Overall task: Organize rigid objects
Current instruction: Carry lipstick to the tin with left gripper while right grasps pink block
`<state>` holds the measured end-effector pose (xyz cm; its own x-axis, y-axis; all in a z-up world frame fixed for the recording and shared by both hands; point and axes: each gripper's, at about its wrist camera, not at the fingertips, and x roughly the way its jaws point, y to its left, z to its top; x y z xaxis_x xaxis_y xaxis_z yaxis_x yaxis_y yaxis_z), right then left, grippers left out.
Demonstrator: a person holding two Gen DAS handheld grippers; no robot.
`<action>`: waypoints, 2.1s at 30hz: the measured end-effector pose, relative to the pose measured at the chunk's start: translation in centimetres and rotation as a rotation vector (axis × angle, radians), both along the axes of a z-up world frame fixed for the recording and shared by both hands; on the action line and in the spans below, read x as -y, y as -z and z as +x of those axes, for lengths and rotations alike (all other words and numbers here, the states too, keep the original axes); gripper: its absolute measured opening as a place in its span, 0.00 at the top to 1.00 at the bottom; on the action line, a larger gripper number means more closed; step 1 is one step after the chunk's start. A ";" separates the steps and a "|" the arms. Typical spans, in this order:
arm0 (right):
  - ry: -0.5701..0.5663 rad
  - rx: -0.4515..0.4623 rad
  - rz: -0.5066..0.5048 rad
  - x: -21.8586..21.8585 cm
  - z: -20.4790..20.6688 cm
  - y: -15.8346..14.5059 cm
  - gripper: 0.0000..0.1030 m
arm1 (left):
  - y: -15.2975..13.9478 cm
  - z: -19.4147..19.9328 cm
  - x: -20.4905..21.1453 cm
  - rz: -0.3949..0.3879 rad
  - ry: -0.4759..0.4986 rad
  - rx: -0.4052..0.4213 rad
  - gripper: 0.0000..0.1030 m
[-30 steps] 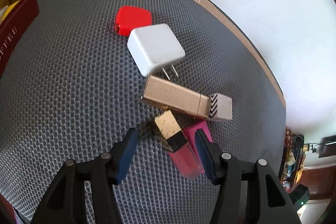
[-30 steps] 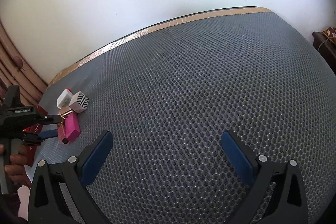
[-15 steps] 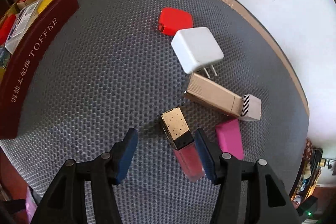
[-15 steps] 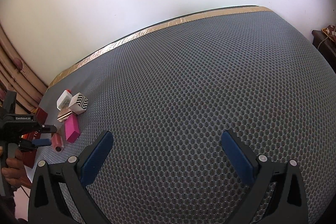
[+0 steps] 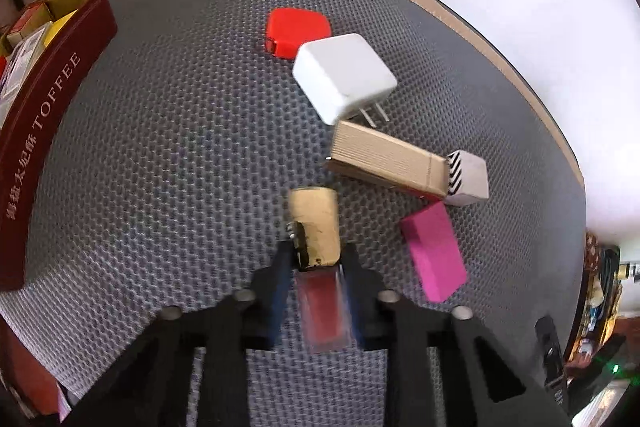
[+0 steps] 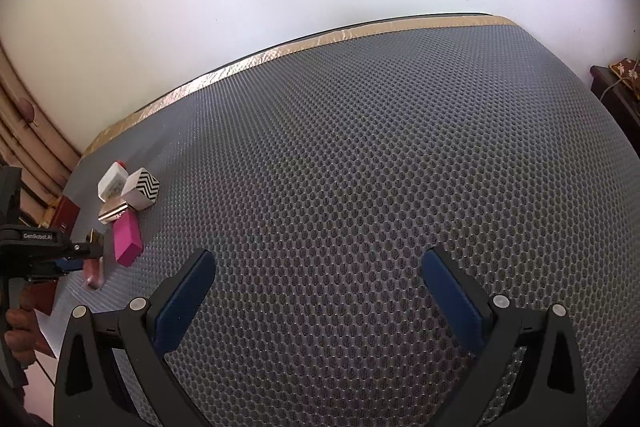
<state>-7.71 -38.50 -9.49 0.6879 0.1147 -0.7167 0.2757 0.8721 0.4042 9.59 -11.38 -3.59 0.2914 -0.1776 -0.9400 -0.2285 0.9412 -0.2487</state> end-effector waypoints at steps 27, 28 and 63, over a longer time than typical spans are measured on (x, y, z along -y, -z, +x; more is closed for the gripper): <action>-0.471 0.051 -0.160 -17.3 8.7 -3.9 0.23 | 0.3 -10.1 -8.5 -0.028 0.171 0.192 0.80; -0.474 0.042 -0.172 -17.5 9.1 -3.7 0.25 | 0.1 -10.4 -8.8 -0.033 0.175 0.195 0.80; -0.454 0.067 -0.043 -19.4 6.9 -1.8 0.72 | -6.2 -12.3 -27.6 0.166 -0.045 0.279 0.80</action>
<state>-0.76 -19.12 -7.74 0.6203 0.3859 -0.6829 -0.1636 0.9151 0.3686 -2.74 16.25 2.58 0.5459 -0.0093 -0.8378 -0.2153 0.9648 -0.1511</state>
